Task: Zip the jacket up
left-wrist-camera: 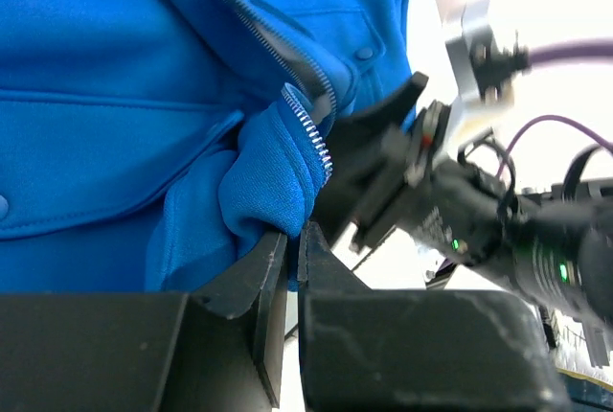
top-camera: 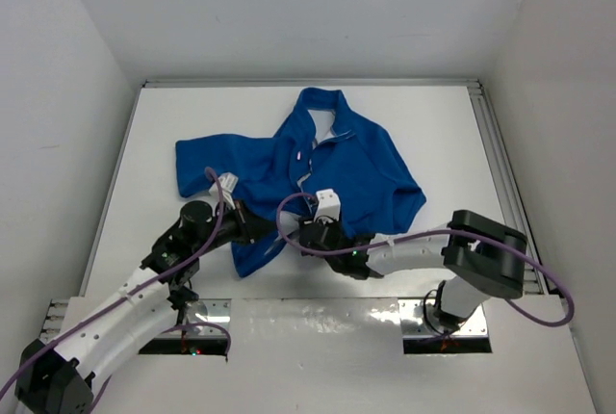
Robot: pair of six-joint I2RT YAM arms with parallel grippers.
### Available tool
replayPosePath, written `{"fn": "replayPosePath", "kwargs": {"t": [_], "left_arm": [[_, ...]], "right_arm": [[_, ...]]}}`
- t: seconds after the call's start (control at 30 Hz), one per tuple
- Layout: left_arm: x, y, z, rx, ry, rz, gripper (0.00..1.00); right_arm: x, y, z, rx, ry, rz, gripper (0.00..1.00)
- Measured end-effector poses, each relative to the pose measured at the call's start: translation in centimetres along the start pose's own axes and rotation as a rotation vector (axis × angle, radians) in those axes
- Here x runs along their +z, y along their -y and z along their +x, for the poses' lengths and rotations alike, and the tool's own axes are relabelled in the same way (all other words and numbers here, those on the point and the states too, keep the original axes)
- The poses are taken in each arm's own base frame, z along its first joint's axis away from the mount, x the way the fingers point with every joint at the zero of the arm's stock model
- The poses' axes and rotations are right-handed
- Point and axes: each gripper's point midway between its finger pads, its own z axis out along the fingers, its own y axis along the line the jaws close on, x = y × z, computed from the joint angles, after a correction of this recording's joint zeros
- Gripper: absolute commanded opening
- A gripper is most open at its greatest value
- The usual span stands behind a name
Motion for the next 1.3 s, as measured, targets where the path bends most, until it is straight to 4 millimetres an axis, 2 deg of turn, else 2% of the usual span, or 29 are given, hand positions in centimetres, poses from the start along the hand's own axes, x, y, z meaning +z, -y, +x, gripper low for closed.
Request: {"fn": "replayPosePath", "kwargs": {"t": [0.03,0.17,0.23,0.37,0.43,0.5,0.63,0.87,0.97,1.07,1.17,1.23,1.27,1.3], "left_arm": [[0.0,-0.1,0.0,-0.001,-0.002,-0.002,0.0],[0.2,-0.6,0.5,-0.008,-0.014,-0.018,0.0],[0.2,-0.7,0.5,-0.008,-0.014,-0.021,0.0],[0.2,-0.9,0.4,-0.007,-0.008,-0.034,0.0],[0.2,-1.1,0.4,-0.004,-0.009,-0.042,0.0],[0.3,-1.3,0.4,-0.004,-0.009,-0.049,0.0],[0.7,-1.8,0.7,-0.004,-0.024,-0.066,0.0],[1.5,-2.2,0.9,0.003,-0.047,-0.08,0.0],[1.5,-2.1,0.7,0.009,-0.042,-0.077,0.0],[1.4,-1.7,0.0,0.025,-0.022,-0.068,0.0],[1.2,-1.4,-0.5,0.033,0.0,-0.063,0.0],[1.1,-1.2,-0.9,0.039,0.013,-0.066,0.0],[0.9,-1.2,-1.1,0.04,0.021,-0.071,0.0],[0.8,-1.1,-1.3,0.042,0.03,-0.075,0.0]], "right_arm": [[0.3,0.2,-0.2,0.008,0.006,0.007,0.53],[1.9,1.1,0.0,0.02,0.011,0.042,0.37],[2.4,1.3,0.2,0.021,0.014,0.049,0.21],[2.4,1.2,0.1,0.035,0.038,0.02,0.06],[1.4,1.9,0.5,0.036,0.033,-0.003,0.0],[0.0,2.7,1.2,0.031,0.007,-0.029,0.0],[-3.2,3.1,2.7,0.02,-0.094,-0.128,0.0],[-8.7,2.6,7.7,-0.129,-0.444,-0.26,0.0],[-11.1,0.6,9.0,-0.26,-0.575,-0.309,0.0],[-12.1,-2.1,8.6,-0.37,-0.624,-0.344,0.02],[-12.4,-5.4,6.2,-0.427,-0.586,-0.394,0.0],[-12.4,-7.6,3.8,-0.448,-0.541,-0.43,0.0],[-12.4,-8.8,2.7,-0.455,-0.519,-0.449,0.04],[-12.3,-10.3,1.4,-0.461,-0.495,-0.471,0.16]]}}
